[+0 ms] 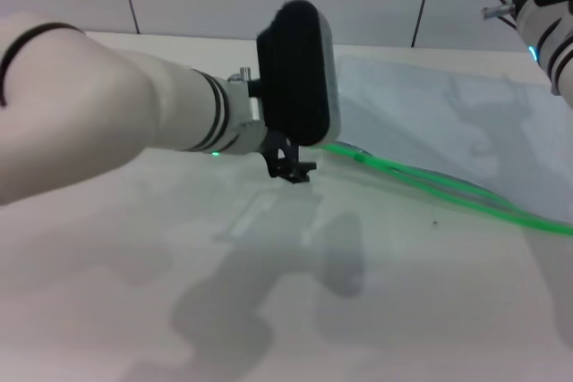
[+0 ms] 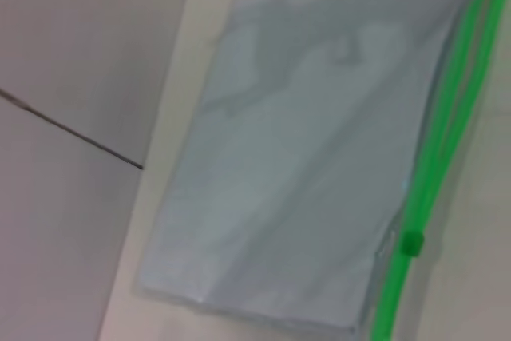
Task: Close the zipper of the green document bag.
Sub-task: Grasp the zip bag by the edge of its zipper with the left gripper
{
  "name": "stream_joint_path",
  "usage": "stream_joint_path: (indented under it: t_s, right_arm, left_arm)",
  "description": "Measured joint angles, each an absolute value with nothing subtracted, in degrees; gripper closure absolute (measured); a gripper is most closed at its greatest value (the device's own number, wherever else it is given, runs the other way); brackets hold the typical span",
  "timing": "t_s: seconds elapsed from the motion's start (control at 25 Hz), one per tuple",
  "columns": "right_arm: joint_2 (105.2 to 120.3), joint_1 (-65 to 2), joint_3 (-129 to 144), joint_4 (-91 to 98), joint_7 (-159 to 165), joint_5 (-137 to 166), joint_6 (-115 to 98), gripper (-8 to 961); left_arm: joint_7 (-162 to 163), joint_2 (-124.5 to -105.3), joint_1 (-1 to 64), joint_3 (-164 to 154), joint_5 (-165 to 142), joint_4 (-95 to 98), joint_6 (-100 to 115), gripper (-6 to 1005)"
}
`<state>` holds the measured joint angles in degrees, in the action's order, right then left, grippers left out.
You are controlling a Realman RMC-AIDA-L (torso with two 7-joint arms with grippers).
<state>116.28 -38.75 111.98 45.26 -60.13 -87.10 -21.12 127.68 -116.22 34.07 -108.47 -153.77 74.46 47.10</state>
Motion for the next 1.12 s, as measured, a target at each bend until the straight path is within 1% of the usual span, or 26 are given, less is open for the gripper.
stream_joint_path:
  t_s: [0.24,0.8,1.12]
  right_arm:
    - [116.28,-38.9,111.9,45.3,-59.9,-87.1,-20.7,77]
    - [116.28,-39.6,112.0,44.9,-59.9,-87.1,-20.7,77]
    - [116.28,-39.6,112.0,44.7,-59.9,-87.1,-20.7,78]
  left_arm:
    - [128.0,-116.28,35.8,-110.6,-155.5,71.6,46.6,143]
    - [128.3,-116.43,36.5,-112.1,-159.9,69.8,42.5,143]
    - [128.3,-116.45,36.1,-115.2,-159.5,68.3,36.3,147]
